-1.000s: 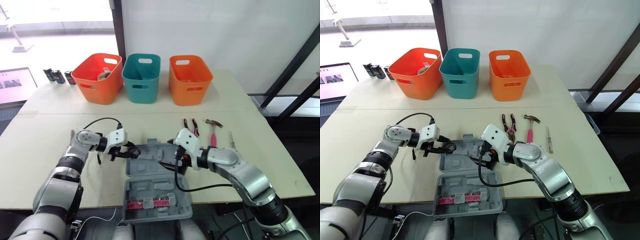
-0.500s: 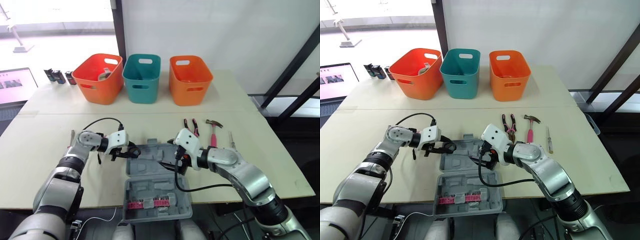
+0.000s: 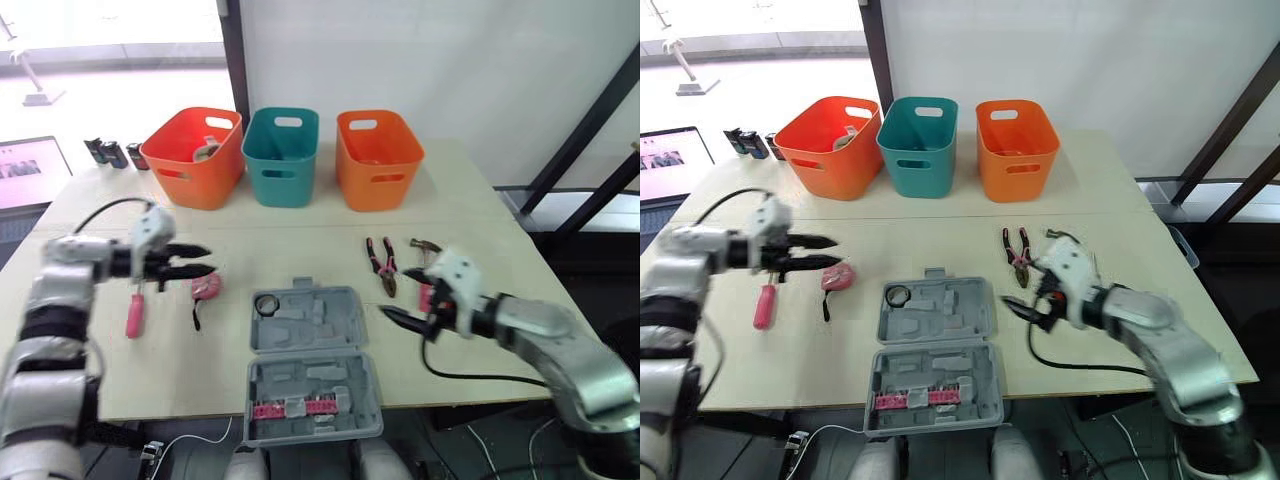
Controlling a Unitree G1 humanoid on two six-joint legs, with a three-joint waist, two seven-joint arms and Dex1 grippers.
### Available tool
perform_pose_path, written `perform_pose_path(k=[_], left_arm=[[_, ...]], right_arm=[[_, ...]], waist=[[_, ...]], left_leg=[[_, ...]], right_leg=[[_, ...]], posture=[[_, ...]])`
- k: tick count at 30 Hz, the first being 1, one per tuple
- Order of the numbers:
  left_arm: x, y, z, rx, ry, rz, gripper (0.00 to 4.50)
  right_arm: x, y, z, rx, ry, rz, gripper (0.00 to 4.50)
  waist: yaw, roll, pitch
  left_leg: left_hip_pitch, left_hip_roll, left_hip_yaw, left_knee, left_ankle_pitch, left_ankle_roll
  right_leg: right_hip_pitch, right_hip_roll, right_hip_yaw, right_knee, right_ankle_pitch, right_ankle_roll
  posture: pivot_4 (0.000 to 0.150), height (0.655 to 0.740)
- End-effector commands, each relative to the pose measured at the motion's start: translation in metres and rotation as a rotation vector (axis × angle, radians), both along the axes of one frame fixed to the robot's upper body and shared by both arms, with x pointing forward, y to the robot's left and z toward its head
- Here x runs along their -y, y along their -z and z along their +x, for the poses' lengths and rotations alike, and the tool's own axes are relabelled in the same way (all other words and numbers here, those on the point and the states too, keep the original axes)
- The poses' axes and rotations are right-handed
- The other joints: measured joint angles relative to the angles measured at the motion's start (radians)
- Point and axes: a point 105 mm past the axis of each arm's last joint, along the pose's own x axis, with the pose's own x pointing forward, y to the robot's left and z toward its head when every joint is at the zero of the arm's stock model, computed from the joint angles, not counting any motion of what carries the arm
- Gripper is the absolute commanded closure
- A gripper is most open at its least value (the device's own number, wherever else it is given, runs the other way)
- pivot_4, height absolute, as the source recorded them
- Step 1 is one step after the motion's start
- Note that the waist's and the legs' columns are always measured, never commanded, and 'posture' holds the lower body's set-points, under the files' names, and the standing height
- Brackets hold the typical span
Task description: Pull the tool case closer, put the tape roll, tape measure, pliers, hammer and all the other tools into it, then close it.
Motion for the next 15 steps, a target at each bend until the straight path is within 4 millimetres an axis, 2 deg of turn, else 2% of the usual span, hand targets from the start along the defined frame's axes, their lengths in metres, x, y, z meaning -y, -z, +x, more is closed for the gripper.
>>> perform_pose_path(k=[1,2,3,4,5,7,11,15], left_arm=[[-0.052,-0.007,-0.023,0.039,-0.174,0.069,2.45],[-0.071,-0.005,-0.033,0.044,-0.251,0.091,2.45],[-0.095,-0.005,-0.047,0.043,-0.346,0.105,1.93],[-0.113,-0.005,-0.059,0.045,-0.421,0.115,1.61],[-0.129,-0.004,-0.074,0.044,-0.489,0.13,1.09],[-0.148,-0.001,-0.093,0.045,-0.568,0.15,0.1],[-0.176,0.009,-0.131,0.047,-0.726,0.154,0.03],[-0.179,0.023,-0.151,0.028,-0.761,0.154,0.03]], right_arm=[[0.041,-0.011,-0.008,0.054,0.072,-0.028,0.0],[0.056,-0.008,-0.011,0.05,0.11,-0.034,0.0],[0.074,-0.006,-0.014,0.05,0.155,-0.033,0.0],[0.089,-0.004,-0.017,0.048,0.198,-0.032,0.0],[0.107,-0.001,-0.022,0.041,0.24,-0.048,0.0],[0.13,0.004,-0.029,0.028,0.287,-0.068,0.0],[0.168,0.01,-0.042,0.01,0.373,-0.078,0.0],[0.179,0.015,-0.046,-0.013,0.386,-0.083,0.0]], waist=[[0.0,0.0,0.0],[0.003,-0.001,0.0],[0.004,-0.001,0.0],[0.004,-0.001,0.0],[0.003,-0.001,0.0],[0.005,-0.001,0.0],[0.003,-0.001,0.0],[0.002,-0.001,0.0]], left_leg=[[0.0,0.0,0.0,0.0,0.0,0.0],[0.0,0.0,0.0,0.0,0.0,0.0],[0.0,0.0,0.0,0.0,0.0,0.0],[0.0,0.0,0.0,0.002,0.0,0.0],[0.0,0.0,0.001,0.002,0.0,0.0],[0.001,0.0,0.002,0.002,0.0,0.0],[0.004,0.0,0.005,0.001,-0.001,-0.001],[0.007,0.0,0.006,-0.001,-0.001,-0.001]], right_leg=[[0.0,0.0,0.0,0.0,0.0,-0.001],[0.0,0.0,0.0,0.0,-0.001,-0.003],[0.0,0.0,0.0,0.0,-0.002,-0.004],[0.0,0.0,0.0,0.0,-0.002,-0.005],[0.0,-0.001,0.0,-0.001,-0.002,-0.006],[0.002,-0.002,0.0,-0.004,-0.002,-0.007],[0.004,-0.004,0.001,-0.006,-0.002,-0.008],[0.004,-0.004,0.001,-0.006,-0.003,-0.009]], posture=[[0.15,0.74],[0.15,0.74],[0.15,0.74],[0.15,0.74],[0.15,0.74],[0.15,0.74],[0.15,0.74],[0.15,0.74]])
